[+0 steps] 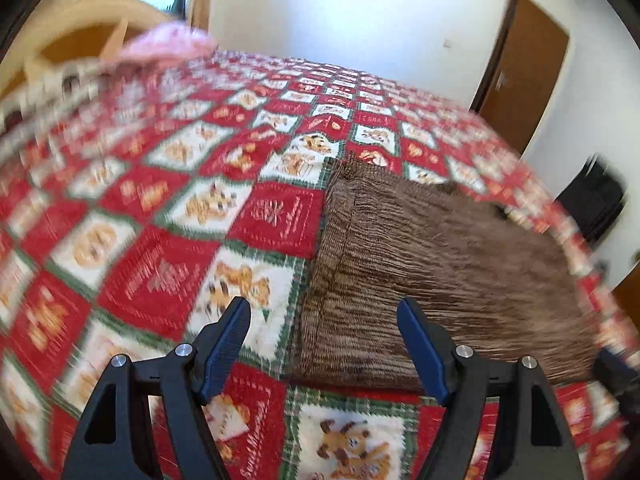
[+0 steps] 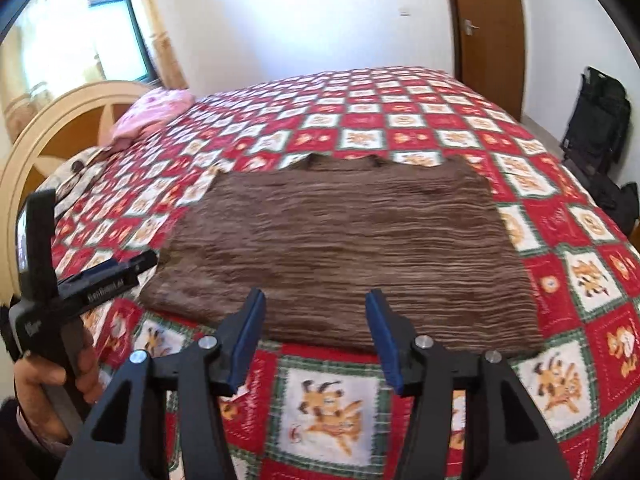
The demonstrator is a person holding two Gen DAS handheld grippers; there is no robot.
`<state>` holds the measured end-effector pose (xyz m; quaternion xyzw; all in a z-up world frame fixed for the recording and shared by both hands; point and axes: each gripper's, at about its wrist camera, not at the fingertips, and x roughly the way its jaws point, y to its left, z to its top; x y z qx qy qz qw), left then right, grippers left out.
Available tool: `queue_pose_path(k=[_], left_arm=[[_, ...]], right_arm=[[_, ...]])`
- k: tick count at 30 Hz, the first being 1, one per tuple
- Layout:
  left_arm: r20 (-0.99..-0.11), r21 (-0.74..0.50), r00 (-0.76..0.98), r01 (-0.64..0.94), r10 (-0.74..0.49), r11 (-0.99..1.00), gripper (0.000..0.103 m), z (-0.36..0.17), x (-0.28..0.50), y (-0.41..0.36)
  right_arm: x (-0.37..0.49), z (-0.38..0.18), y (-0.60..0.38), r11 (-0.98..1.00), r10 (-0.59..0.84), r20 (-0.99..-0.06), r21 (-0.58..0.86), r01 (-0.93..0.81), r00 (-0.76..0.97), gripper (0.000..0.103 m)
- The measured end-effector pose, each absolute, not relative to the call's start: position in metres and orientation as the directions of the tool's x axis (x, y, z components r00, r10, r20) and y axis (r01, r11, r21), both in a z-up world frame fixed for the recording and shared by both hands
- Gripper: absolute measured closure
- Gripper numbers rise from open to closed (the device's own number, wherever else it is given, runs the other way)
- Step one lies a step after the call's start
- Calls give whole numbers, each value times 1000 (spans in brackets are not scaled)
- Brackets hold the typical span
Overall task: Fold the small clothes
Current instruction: 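Grasp one side edge of the folded sweater with the left gripper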
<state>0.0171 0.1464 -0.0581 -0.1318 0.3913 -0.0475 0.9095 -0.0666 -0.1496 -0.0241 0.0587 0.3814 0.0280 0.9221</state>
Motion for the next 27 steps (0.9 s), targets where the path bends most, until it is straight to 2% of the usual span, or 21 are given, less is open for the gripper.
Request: queue_pose_path(k=[3,6,9,13,17,20,24,25,26,27], left_arm=[[-660,-409,715,-84,-231,909,27,-64,5,171],[-639,-403,742,-101,-201,909,27,-67,-4,166],[-657,-404,723,-98,-214,909,27,-74,-2,151],[-694,-503,677,-214,-244,837,27,-94,-6,151],[-661,-567,702,-236,-266,789,27,-99,-15,145],[-650,-581,709,-231,-274,780,27,-99,-2,143],[-617,-662,728,-275,-299,698,27,-103,16,154],[-607,-673,735,-274,-302,687,31,-103,17,155],[-607,-667,737,-269,-297,695,39,-103,16,153],[-608,-655,736,-251,-299,713,62,-104,16,151]], right_arm=[[-68,-29,-143,992,105,-705,122,-26,701,47],[-66,-33,-145,989,121,-709,145,-24,695,47],[-66,-33,-147,988,124,-711,154,-20,692,47],[-69,-32,-148,987,127,-709,163,-14,694,47],[-72,-28,-155,986,116,-703,165,1,702,47],[-71,-28,-159,984,114,-701,176,16,704,47],[-70,-30,-160,982,124,-706,189,17,697,47],[-70,-30,-159,982,124,-706,187,15,697,47],[-71,-29,-158,984,120,-705,180,13,699,47],[-72,-29,-159,984,117,-704,176,12,700,47]])
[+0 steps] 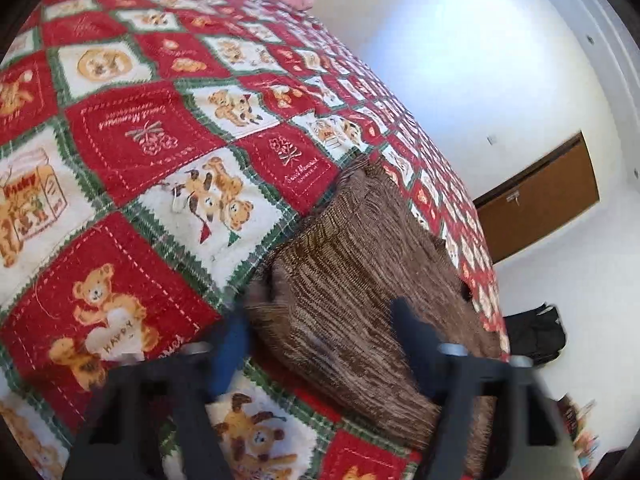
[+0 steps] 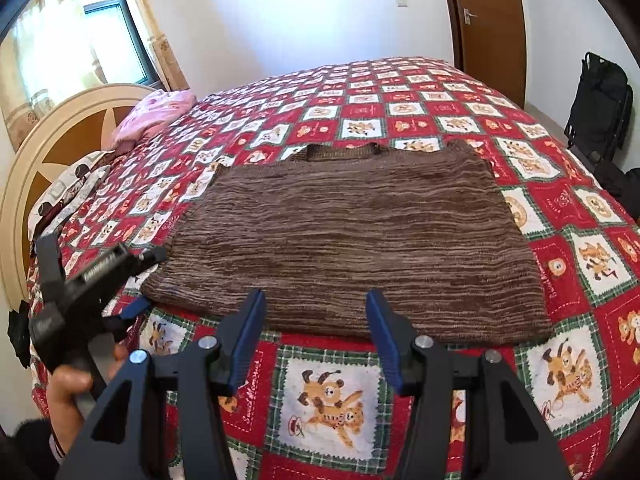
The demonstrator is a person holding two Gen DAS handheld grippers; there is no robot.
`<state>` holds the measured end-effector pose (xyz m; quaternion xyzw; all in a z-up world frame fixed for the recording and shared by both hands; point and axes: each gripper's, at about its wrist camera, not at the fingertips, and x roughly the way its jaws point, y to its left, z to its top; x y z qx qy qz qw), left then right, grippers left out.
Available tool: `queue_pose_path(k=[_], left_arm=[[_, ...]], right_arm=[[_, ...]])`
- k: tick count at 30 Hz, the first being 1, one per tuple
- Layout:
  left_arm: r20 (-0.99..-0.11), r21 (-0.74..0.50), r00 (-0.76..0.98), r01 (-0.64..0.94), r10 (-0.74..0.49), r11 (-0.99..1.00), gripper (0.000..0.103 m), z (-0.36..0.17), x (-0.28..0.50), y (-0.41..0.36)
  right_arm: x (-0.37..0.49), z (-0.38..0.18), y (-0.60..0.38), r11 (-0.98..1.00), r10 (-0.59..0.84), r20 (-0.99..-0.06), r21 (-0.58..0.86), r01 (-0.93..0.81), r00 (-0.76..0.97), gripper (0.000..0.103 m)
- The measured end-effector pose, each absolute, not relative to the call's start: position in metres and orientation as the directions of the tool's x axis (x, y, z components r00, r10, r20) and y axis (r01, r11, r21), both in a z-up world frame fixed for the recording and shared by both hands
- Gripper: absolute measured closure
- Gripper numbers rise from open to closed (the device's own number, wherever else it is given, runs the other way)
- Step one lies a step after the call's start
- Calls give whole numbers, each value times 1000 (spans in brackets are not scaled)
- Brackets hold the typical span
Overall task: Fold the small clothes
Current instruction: 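Grasp one side edge of the folded sweater with the left gripper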
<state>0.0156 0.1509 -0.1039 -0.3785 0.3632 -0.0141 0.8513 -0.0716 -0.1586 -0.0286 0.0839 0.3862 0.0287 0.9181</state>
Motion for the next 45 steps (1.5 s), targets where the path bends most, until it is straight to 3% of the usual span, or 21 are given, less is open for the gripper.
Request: queue_pose_path(k=[1,4,12,17,21,30,34,36,39,41,45], left_arm=[[-611,-650,728,-239,-310,721,75,-107,15,149],[-606,-657,731,-236,-315,716,84,-115,12,152],[-596,-693,725,-246,-347,677,84,-118,15,160],[-593,-701,724,-248,-353,669,84,-119,20,164],[-578,-709,736,-241,-352,662,84,-121,20,166],[-566,-653,770,-199,-296,731,84,-120,18,158],[-560,-664,772,-203,-299,720,84,-121,20,160],[-558,-663,775,-201,-297,721,84,-122,21,160],[-558,-645,779,-190,-286,740,84,-121,17,156],[-558,-632,781,-180,-281,754,84,-121,17,154],[-569,-596,776,-161,-272,787,88,-118,19,151]], right_arm=[[-71,-28,-159,985,114,-704,171,12,701,47],[-68,-28,-161,986,104,-707,164,19,700,47],[-16,-4,-137,990,134,-698,132,-57,703,47],[60,-2,-101,970,239,-699,208,-127,674,35],[120,-30,-69,964,264,-760,193,-181,594,33],[177,-88,-6,968,187,-855,77,-238,484,32],[177,-96,7,963,116,-863,-23,-267,492,26],[177,-100,9,961,87,-866,-58,-272,493,28],[177,-102,9,952,34,-861,-126,-277,507,47],[179,-100,2,956,22,-858,-132,-261,514,71],[182,-95,-16,968,87,-866,-43,-247,492,81]])
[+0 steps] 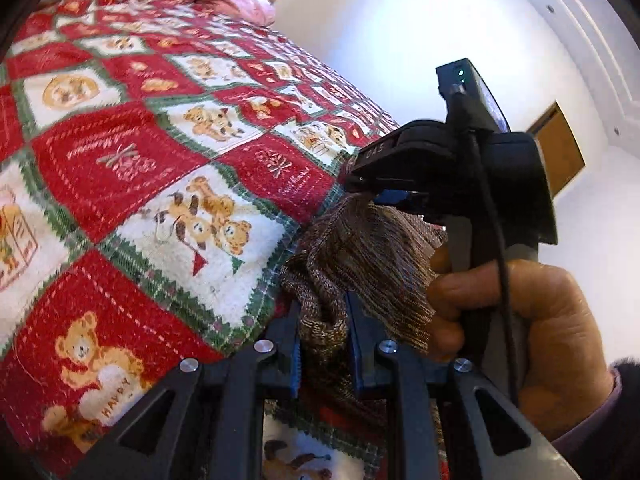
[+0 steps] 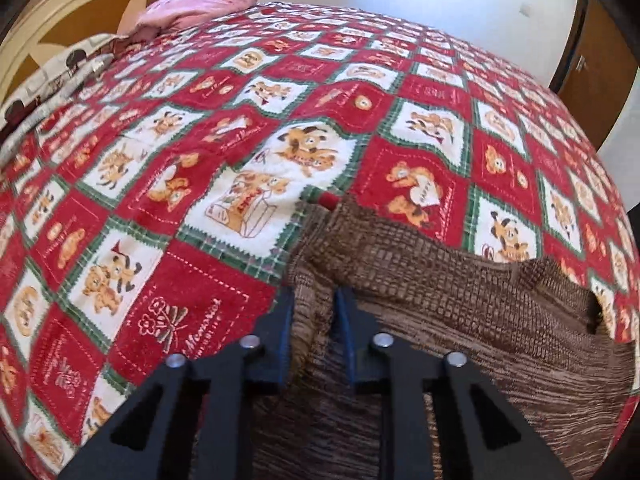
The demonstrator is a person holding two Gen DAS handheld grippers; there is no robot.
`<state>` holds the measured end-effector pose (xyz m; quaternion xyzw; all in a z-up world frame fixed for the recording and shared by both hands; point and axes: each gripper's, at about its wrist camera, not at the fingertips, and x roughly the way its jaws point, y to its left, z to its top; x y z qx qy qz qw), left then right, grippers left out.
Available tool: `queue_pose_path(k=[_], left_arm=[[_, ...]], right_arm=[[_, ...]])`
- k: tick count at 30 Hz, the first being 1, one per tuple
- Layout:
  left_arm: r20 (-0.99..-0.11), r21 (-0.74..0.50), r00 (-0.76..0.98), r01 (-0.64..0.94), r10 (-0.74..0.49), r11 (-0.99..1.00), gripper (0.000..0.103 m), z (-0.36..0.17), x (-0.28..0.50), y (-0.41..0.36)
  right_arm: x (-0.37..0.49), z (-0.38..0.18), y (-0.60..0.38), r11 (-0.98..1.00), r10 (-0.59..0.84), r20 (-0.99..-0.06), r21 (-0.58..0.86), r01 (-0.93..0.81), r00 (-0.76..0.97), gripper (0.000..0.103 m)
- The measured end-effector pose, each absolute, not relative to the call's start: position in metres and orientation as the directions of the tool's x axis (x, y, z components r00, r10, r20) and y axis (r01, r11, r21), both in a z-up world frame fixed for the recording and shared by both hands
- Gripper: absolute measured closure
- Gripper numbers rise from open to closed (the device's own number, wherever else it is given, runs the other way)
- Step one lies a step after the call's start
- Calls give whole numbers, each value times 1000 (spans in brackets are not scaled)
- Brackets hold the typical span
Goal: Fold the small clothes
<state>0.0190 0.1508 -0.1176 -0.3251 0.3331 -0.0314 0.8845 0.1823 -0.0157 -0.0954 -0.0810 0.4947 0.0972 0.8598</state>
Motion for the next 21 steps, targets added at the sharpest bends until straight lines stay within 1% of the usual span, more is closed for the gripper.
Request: queue_pose_path(k=[1,3,7,9,14,16,21], left_arm=[[-571,-588,774,-153,-273,794,91,-117,20,150],[-569,-593,768,-135,-294,794,93,-114,20,152],[-556,-560,779,-94,-289,823,93,-100,20,148],[-530,-513,801,-42,-278,858,93,-85,16,138],[-483,-389,827,92,-288,916,93,-51,8,106],[-461,-353,828,158,-318,922,93,-41,4,91],[-417,-289,806,322,-421,902,93,-18,-1,53]], right_arm=[[183,-94,-15,968,97,-866,-32,-247,490,84],[180,-88,-20,970,136,-861,15,-243,490,86],[178,-68,-44,959,275,-832,202,-198,482,87],[175,-53,-61,940,340,-800,285,-185,495,87],[166,-28,-89,929,367,-764,332,-165,530,87],[162,-22,-106,918,386,-748,369,-145,540,87],[152,-7,-148,906,401,-722,404,-127,564,88]])
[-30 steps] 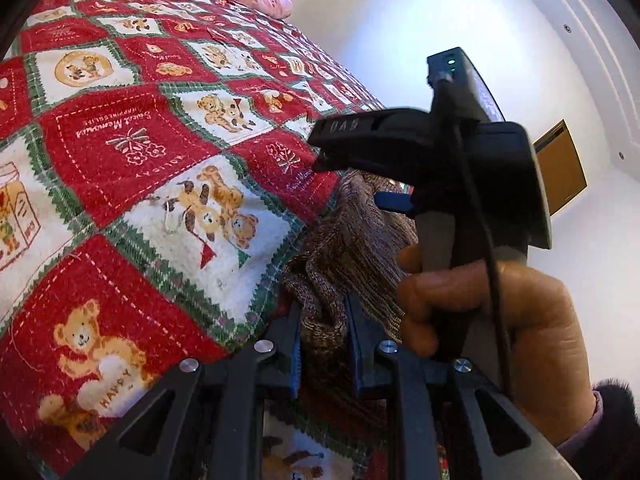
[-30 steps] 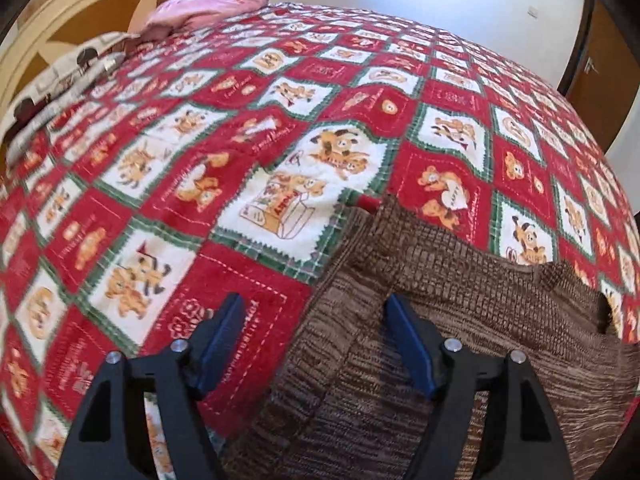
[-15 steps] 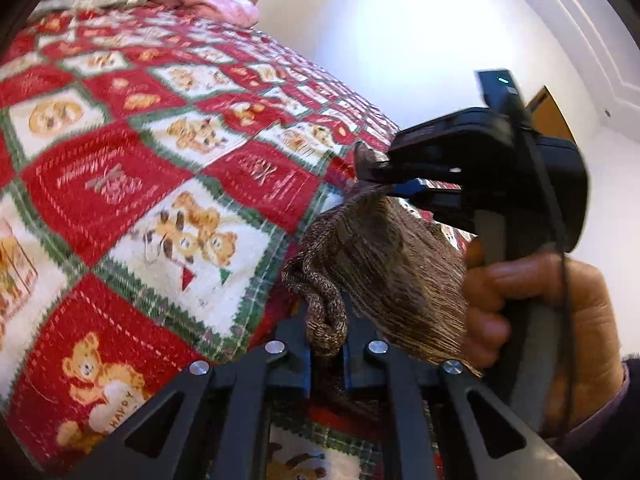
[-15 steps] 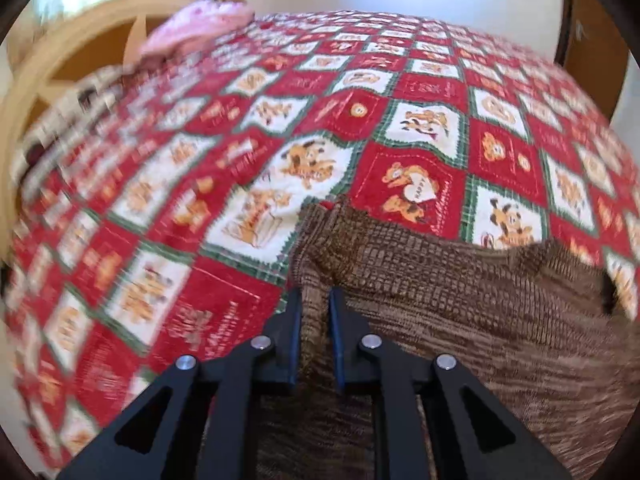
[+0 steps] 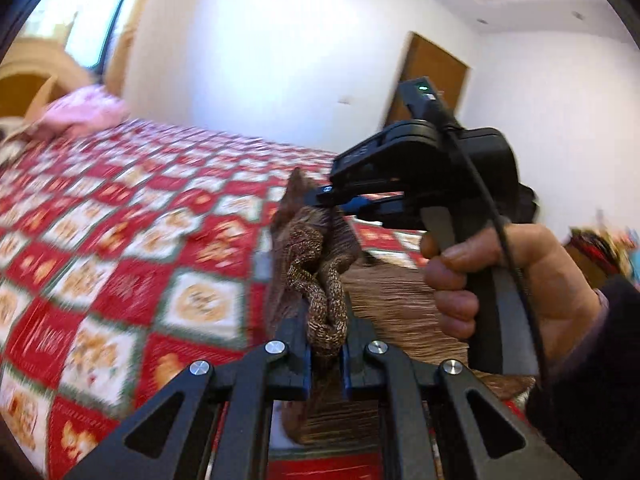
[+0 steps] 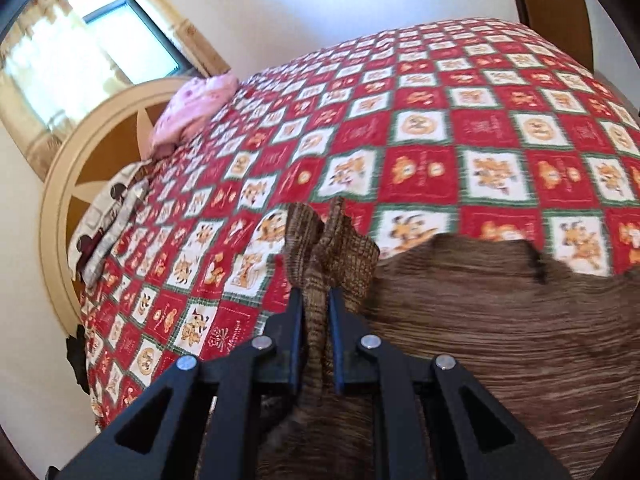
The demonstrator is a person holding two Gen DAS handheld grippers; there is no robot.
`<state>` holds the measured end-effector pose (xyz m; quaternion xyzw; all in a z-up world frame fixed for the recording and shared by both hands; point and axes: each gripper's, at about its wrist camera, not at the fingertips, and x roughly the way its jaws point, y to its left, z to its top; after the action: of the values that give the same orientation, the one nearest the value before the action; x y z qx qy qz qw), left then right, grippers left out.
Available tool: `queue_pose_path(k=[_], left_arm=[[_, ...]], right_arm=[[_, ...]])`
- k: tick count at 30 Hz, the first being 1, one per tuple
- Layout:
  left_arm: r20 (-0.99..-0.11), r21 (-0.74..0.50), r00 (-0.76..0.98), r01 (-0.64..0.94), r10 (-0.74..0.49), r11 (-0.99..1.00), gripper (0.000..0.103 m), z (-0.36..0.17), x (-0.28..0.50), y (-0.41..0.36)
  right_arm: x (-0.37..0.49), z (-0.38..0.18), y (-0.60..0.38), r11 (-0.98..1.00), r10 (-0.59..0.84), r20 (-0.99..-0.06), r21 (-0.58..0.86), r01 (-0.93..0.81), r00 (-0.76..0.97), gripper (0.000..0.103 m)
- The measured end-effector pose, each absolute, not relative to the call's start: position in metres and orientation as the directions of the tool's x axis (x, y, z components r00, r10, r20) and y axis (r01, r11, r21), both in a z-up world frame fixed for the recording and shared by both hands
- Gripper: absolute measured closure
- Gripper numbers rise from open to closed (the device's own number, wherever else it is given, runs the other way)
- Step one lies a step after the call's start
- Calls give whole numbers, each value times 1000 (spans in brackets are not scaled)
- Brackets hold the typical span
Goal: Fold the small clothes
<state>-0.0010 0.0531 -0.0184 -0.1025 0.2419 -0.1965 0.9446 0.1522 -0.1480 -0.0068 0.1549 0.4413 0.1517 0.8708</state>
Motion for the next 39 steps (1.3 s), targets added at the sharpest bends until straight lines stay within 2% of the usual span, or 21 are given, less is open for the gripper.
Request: queue_pose_path(k=[8,15,23,30,34,36,38,39], left_arm=[[-385,-221,729,523,-566,823,94,-2,-5,-21],[-411,-185,661,613,-627,768,94,-8,-7,-75],[-482,-147,595,669,-643,729,94,-30,-6,-125],[-569,-166,526,679,-632,715,94,-54,-11,-139],[-615,-138,509,682,-602,718,94,-58,-15,-141],[-633,-101,506,697,-586,710,93,-54,-24,-137],[-656,-79,487,715,-576,695,92,-50,-31,-127],[-664,-86,473,722,-580,686,92,-48,-33,-118]], right_arm=[[126,13,-231,914,353,-697,399,-71,624,88],[106,-3,-301,918,306,-706,397,-1,638,88],[96,-25,-350,919,294,-725,394,26,623,88],[84,-60,-381,905,290,-750,416,84,595,88],[87,-69,-382,910,273,-764,402,99,585,88],[86,-69,-378,930,236,-778,355,98,583,86],[81,-61,-380,946,160,-789,294,135,593,70],[76,-56,-384,953,102,-793,252,171,601,67]])
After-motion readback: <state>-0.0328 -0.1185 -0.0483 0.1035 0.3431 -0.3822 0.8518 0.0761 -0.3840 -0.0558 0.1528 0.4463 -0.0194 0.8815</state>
